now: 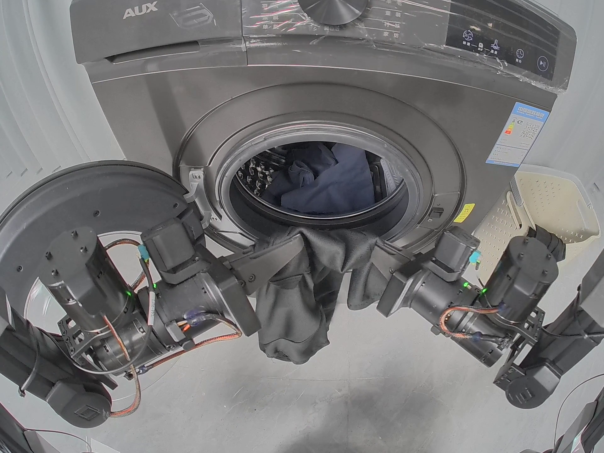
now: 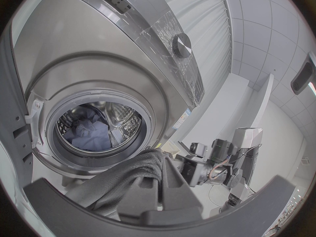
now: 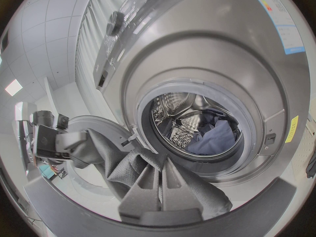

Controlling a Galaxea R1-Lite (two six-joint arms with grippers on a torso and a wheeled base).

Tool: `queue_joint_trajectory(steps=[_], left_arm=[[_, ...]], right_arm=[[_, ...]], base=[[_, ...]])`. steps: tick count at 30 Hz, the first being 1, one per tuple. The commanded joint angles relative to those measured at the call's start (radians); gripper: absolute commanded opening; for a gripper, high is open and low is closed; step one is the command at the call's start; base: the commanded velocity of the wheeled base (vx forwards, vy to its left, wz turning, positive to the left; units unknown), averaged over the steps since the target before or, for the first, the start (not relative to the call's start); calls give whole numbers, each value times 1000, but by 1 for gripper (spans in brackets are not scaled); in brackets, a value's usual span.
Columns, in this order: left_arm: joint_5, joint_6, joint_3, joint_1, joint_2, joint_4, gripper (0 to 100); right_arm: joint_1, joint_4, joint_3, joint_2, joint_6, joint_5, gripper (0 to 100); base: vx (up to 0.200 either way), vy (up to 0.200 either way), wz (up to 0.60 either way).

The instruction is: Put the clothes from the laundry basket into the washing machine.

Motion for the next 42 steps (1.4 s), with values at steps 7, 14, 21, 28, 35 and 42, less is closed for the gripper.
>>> queue_joint_trajectory(steps=[7,14,21,28,35,42], left_arm=[[-6,-3,-7,-10,39,-1,100],[1,1,5,-12,122,-8,100],[1,5,45,-16,199,-50,100],[-2,42,129,-31,265,-128,100],[-10,119,178,-28,326,-134,100],[1,122,188,-24,381,-136,100]], right_arm=[[30,-9,193,-121,4,54,0],[30,-11,151,-160,7,67,0],[29,-9,98,-172,24,58,0],[12,-6,49,-163,29,53,0],[9,0,-8,-147,56,-7,0],[15,3,-20,-144,61,-16,0]], base=[[0,0,0],[0,0,0],[0,0,0],[0,0,0],[0,0,0],[0,0,0]])
